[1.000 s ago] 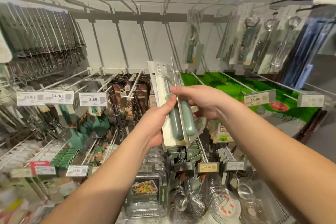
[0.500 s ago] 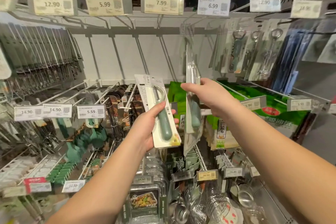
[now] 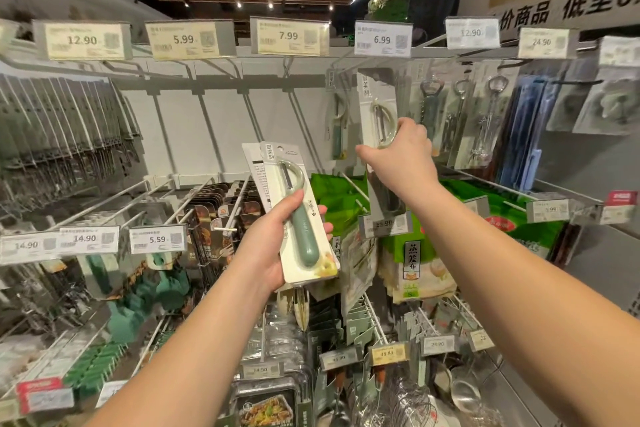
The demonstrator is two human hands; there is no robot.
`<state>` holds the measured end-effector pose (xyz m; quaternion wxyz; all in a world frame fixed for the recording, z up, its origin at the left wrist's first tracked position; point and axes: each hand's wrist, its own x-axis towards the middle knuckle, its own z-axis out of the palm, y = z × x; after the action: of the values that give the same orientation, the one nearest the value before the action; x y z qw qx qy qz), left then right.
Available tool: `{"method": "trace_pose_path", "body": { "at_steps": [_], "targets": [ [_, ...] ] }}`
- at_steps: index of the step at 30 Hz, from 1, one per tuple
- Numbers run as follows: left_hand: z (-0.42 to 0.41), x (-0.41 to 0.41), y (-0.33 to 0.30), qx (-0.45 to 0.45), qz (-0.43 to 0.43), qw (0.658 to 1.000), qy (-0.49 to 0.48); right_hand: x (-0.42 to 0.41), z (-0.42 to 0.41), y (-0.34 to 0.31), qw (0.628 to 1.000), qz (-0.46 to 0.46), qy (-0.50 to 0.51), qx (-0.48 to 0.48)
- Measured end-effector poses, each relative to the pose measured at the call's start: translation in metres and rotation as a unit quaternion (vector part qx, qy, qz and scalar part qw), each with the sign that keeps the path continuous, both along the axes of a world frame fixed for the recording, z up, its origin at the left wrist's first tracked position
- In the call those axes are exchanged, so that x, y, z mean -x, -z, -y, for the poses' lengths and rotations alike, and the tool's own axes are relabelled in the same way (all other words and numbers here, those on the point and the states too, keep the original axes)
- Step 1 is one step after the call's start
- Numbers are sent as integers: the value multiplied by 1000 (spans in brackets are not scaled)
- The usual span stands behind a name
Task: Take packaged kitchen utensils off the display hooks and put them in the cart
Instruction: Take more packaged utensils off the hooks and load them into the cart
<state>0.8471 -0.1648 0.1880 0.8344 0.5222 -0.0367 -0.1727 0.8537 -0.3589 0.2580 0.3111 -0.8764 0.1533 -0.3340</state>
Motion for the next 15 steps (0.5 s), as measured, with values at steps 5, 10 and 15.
{"method": "trace_pose_path", "body": {
  "at_steps": [5, 10, 15],
  "targets": [
    [0, -4, -4, 4, 18, 1000, 4, -8, 1, -9, 1000, 29, 9, -2],
    [-1, -8, -10, 2, 29, 1000, 4, -18, 1, -12, 999, 43, 19, 2],
    [2, -12, -15, 3, 32, 999, 7, -26, 2, -17, 998, 57, 19, 9]
  ]
}}
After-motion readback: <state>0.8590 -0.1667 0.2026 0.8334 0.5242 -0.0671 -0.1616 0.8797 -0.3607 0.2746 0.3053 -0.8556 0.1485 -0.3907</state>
